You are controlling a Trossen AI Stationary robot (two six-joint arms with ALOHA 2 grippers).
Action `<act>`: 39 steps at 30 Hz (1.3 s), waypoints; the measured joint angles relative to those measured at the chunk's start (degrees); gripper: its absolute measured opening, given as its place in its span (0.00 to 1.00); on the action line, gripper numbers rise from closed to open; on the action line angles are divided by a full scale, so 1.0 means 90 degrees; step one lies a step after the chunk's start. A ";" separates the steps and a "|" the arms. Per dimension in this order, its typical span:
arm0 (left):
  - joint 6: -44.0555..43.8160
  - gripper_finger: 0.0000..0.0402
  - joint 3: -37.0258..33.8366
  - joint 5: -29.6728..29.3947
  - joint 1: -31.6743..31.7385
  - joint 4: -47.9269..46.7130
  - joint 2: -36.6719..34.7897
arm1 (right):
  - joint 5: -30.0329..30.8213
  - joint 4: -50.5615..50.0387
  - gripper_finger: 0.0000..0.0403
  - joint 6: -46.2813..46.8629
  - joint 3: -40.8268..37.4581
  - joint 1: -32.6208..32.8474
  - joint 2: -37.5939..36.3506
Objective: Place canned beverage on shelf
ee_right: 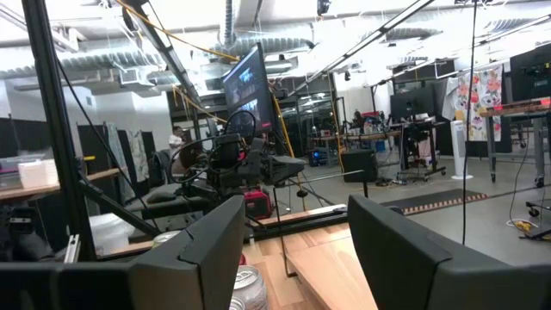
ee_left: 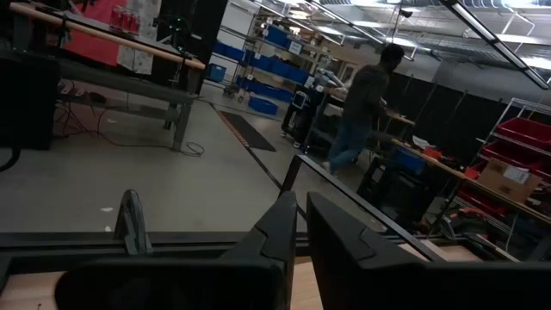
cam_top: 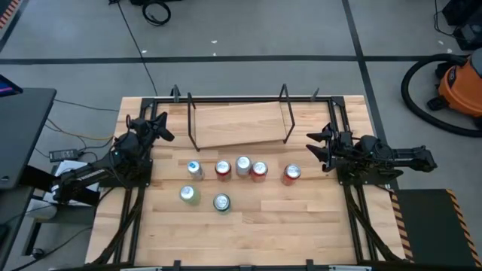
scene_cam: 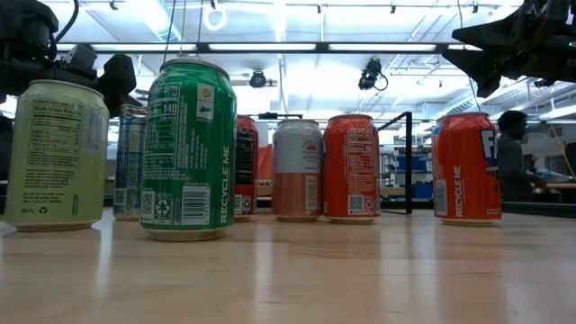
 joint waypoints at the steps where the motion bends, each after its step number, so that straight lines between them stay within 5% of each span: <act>1: 0.0001 0.10 0.0002 0.0000 0.0000 -0.0001 -0.0002 | 0.0002 0.0000 0.54 0.0002 0.0000 0.0000 0.0000; 27: -0.0021 0.10 0.0002 0.0000 0.0000 0.0002 -0.0002 | 0.0000 0.0000 0.54 0.0001 0.0001 0.0002 0.0000; 39: -0.1452 0.10 0.0002 0.0038 0.0000 0.0177 -0.0002 | 0.0000 0.0000 0.54 0.0000 0.0000 0.0000 0.0000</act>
